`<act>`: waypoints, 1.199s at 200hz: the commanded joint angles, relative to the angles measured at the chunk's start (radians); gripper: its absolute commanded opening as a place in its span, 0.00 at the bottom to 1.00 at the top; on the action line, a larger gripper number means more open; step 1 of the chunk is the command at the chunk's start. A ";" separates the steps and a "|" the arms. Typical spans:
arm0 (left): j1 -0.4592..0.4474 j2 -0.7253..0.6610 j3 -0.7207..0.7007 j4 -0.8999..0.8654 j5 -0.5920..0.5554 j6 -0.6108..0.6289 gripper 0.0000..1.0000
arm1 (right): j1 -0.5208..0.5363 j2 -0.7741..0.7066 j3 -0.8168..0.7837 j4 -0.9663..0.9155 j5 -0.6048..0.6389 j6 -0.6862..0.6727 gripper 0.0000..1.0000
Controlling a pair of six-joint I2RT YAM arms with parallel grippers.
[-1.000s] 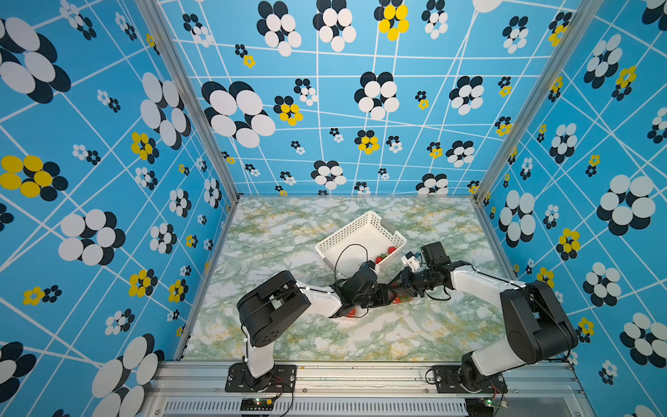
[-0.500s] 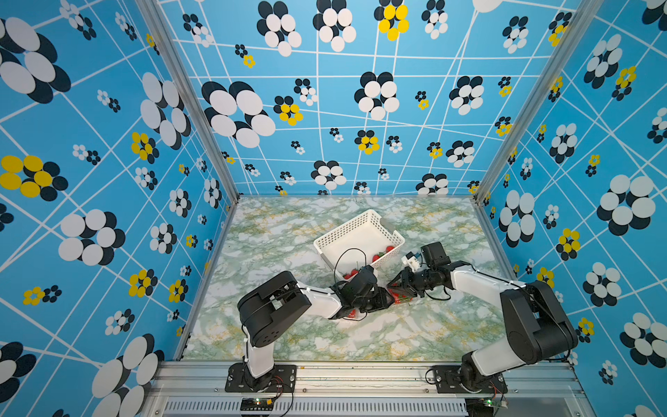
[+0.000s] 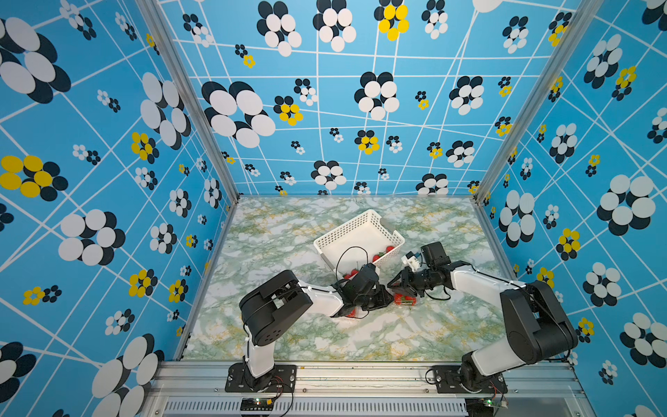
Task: Pack strawberries into containers
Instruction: Close the packing box at the center of the board.
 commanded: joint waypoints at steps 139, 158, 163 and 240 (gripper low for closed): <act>0.009 -0.108 -0.071 -0.043 -0.071 0.053 0.54 | -0.025 -0.064 0.122 -0.138 0.045 -0.057 0.37; 0.010 -0.137 -0.048 -0.102 -0.093 0.082 0.54 | -0.029 -0.078 0.143 -0.162 0.051 -0.065 0.37; 0.010 -0.141 -0.041 -0.117 -0.097 0.088 0.54 | -0.031 -0.077 0.149 -0.168 0.050 -0.068 0.37; 0.011 -0.111 -0.008 -0.098 -0.078 0.097 0.54 | -0.043 -0.020 0.081 -0.077 0.021 -0.050 0.36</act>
